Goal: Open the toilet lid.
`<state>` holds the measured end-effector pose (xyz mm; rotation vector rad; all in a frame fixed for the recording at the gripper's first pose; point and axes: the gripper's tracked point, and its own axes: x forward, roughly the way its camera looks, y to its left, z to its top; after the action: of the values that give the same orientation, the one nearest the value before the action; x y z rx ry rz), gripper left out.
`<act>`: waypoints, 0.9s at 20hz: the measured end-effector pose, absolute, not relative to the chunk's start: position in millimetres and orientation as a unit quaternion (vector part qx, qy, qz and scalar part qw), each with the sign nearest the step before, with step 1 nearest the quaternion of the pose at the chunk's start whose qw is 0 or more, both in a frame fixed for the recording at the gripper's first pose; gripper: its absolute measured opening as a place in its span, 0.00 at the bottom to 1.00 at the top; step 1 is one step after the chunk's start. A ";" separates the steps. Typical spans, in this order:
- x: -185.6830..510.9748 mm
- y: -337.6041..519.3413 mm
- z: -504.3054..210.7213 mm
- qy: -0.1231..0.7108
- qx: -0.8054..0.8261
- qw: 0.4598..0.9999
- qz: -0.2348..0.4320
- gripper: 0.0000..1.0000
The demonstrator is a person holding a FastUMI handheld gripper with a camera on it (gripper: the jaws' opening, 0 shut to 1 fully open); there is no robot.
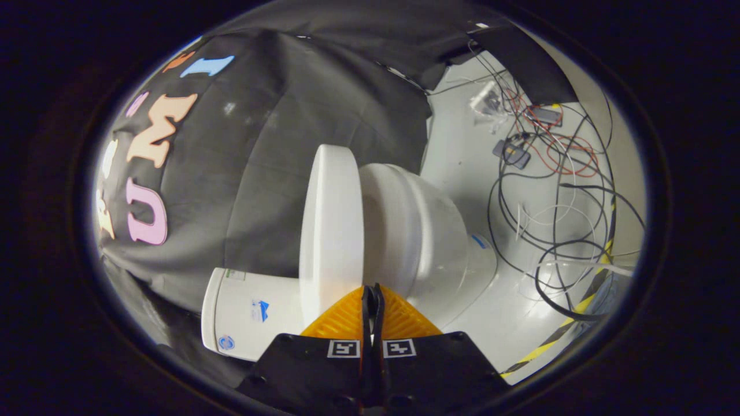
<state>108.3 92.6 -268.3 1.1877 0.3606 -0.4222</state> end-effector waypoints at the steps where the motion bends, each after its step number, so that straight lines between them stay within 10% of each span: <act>1: 108.2 92.7 -259.7 0.165 0.540 0.801 -0.197 0.00; 18: 131.6 129.2 -150.6 0.112 0.433 0.877 -0.176 0.00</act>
<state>131.6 129.2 -150.6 0.9027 0.2337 -0.3670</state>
